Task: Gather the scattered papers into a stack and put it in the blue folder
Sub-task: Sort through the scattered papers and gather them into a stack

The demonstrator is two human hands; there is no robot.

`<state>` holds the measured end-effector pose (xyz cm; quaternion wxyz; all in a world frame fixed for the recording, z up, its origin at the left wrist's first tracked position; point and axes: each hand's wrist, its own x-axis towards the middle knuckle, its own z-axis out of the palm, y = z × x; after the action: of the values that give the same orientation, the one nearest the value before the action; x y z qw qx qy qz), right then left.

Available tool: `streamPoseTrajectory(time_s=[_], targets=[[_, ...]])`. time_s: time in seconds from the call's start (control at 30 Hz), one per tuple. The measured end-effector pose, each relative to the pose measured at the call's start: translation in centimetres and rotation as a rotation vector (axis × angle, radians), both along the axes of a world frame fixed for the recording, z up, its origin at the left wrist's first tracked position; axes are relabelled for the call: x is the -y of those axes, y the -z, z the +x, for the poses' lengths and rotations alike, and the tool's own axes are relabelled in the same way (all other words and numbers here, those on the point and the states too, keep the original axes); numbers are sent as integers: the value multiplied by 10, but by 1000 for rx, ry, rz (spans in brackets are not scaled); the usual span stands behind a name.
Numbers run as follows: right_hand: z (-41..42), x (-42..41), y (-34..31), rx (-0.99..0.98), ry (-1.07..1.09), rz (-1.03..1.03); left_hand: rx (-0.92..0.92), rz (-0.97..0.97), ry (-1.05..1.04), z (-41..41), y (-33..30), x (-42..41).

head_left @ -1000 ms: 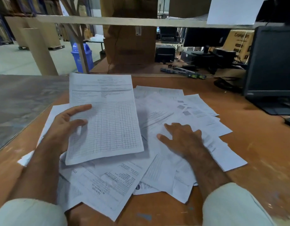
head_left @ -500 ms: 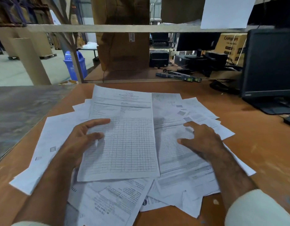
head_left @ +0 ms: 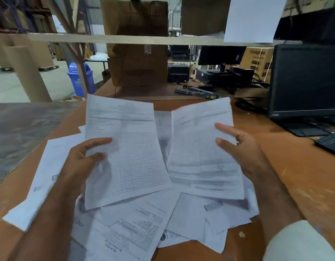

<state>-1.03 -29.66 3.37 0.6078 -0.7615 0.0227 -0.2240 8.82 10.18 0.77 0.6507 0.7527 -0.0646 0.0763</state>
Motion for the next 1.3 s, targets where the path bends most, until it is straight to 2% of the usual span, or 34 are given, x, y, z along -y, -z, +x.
streamPoseTrajectory(time_s=[0.1,0.17,0.27,0.33,0.4,0.43,0.47,0.57,0.77,0.97,1.17,1.3], targets=[[-7,0,-9,145,-117,413,-13,81,-83,5,5,-5],[-12,0,-15,199,-225,536,-34,77,-108,4,6,-3],[-11,-2,-19,206,-300,597,-11,31,-5,-2,7,10],[-2,-4,-9,99,-211,414,-3,36,89,-8,3,21],[7,-5,8,-40,-108,-7,16,23,165,-14,0,32],[9,-7,15,-91,-93,-155,16,4,194,-18,-2,36],[11,-6,20,-113,-84,-212,10,-23,223,-20,-4,39],[10,-8,17,-81,-77,-139,-20,-129,307,-22,-6,41],[10,-14,14,-93,-135,-132,15,-104,327,-27,-7,48],[14,-46,21,-68,-169,-123,146,162,307,-28,-5,64],[14,-73,26,-79,-142,-250,182,25,336,-28,-4,67],[14,-80,27,-30,-114,-257,195,-56,347,-26,-2,67]])
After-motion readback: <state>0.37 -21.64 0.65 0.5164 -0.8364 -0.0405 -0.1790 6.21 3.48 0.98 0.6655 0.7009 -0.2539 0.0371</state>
